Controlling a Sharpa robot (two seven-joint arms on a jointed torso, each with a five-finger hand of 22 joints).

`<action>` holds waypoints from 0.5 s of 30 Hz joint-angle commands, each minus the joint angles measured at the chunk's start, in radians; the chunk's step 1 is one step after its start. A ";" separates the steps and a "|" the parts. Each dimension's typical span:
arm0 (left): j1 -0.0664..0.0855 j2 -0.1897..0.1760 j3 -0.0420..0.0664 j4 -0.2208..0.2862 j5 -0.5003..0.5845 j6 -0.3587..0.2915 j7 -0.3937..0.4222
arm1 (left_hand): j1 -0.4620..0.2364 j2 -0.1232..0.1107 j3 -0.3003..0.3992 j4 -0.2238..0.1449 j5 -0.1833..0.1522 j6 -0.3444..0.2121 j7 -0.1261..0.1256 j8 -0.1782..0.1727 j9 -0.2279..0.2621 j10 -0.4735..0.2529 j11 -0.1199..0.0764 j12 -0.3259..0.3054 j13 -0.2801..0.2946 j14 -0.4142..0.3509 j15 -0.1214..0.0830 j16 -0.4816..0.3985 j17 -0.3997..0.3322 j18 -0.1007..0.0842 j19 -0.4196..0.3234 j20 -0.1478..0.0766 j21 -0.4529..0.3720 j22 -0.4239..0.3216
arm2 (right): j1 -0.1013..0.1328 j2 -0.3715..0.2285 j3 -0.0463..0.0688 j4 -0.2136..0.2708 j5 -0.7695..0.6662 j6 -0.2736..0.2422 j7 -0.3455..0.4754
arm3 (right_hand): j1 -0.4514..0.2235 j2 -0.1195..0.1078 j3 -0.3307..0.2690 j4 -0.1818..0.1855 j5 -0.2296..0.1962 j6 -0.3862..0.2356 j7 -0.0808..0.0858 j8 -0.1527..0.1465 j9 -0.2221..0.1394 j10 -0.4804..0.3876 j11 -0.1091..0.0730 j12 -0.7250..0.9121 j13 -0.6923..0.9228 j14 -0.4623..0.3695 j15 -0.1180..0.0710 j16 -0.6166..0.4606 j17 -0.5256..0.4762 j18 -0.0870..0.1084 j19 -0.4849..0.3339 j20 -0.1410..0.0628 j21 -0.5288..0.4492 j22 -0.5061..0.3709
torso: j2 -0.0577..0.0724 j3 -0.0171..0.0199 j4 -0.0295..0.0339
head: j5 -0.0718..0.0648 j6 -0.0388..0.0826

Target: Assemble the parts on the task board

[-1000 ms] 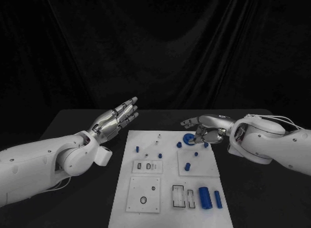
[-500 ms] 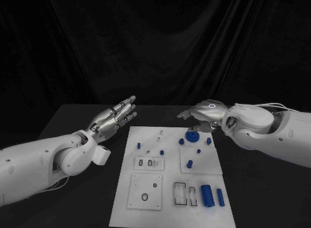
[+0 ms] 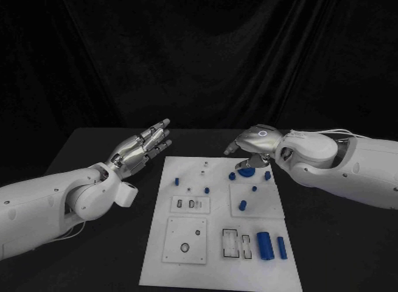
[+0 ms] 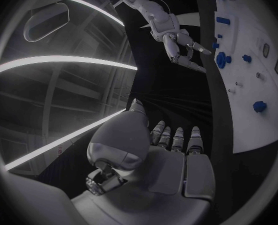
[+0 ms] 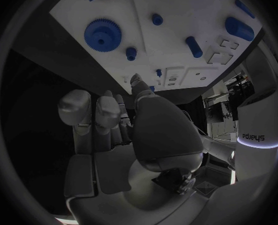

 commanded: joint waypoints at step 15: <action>0.003 0.011 0.001 -0.009 -0.003 0.042 0.012 | -0.006 0.011 0.011 0.001 0.014 0.001 0.017 0.002 0.001 0.000 0.021 0.005 0.001 0.000 0.016 -0.004 -0.001 0.022 0.001 0.023 -0.006 -0.001 | -0.052 0.014 0.000 -0.023 0.038 0.024 0.021 | 0.039 -0.051 0.041 0.034 0.110 0.048 0.040 -0.005 0.013 -0.009 -0.003 -0.003 0.011 0.007 -0.008 0.005 -0.018 -0.013 -0.049 0.000 0.006 0.023 | 0.000 -0.0025 0.0006 | 0.006 -0.027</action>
